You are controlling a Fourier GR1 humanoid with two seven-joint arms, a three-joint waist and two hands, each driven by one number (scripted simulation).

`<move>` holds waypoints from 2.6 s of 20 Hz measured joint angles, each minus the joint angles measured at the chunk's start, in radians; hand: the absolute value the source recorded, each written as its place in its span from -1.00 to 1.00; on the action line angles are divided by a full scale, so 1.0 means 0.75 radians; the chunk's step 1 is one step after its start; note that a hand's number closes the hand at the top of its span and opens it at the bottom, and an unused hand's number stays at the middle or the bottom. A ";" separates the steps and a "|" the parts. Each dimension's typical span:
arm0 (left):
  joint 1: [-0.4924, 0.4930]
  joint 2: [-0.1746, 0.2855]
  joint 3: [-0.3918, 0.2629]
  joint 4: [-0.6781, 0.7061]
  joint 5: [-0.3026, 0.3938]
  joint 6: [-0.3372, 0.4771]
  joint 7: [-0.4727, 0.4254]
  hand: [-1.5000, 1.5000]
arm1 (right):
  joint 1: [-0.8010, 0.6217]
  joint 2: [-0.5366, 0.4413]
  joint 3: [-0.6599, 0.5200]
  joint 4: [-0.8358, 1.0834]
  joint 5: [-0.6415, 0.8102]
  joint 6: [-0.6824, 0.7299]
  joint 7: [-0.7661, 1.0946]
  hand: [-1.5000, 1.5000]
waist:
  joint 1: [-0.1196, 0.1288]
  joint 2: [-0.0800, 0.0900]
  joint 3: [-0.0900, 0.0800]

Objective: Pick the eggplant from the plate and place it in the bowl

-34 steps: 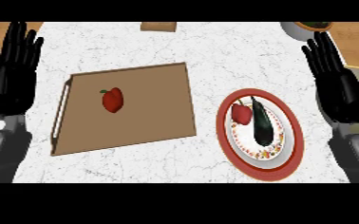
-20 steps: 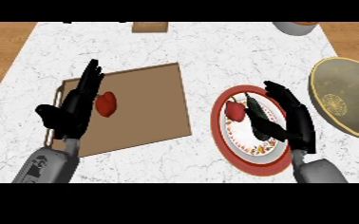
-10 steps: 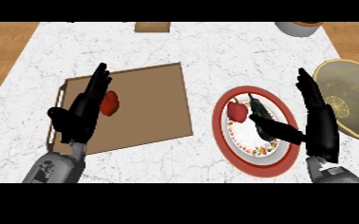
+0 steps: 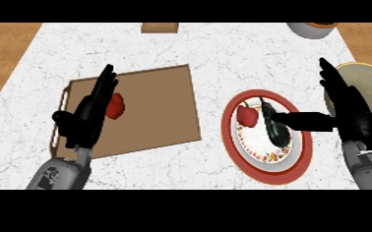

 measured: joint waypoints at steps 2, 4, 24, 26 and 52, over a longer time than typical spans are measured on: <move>-0.002 -0.017 -0.006 0.003 -0.012 0.004 0.004 0.00 | -0.031 0.002 0.012 0.022 -0.014 0.056 0.083 -1.00 | 0.001 0.001 0.000; -0.006 -0.028 0.005 0.026 -0.017 -0.008 -0.016 0.00 | -0.058 0.013 0.020 0.044 -0.022 0.105 0.152 -1.00 | 0.001 0.001 0.000; 0.035 -0.121 0.123 -0.023 -0.129 -0.117 0.028 0.00 | 0.107 0.251 -0.176 0.104 -0.017 0.390 -0.003 -1.00 | -0.004 0.001 0.002; 0.038 -0.134 0.129 -0.025 -0.143 -0.122 0.031 0.00 | 0.129 0.294 -0.181 0.079 -0.004 0.377 -0.014 -1.00 | -0.005 0.000 0.002; 0.038 -0.242 0.233 -0.040 -0.265 -0.224 0.058 0.00 | 0.146 0.540 -0.271 0.461 0.209 0.387 -0.286 -1.00 | -0.002 0.001 0.001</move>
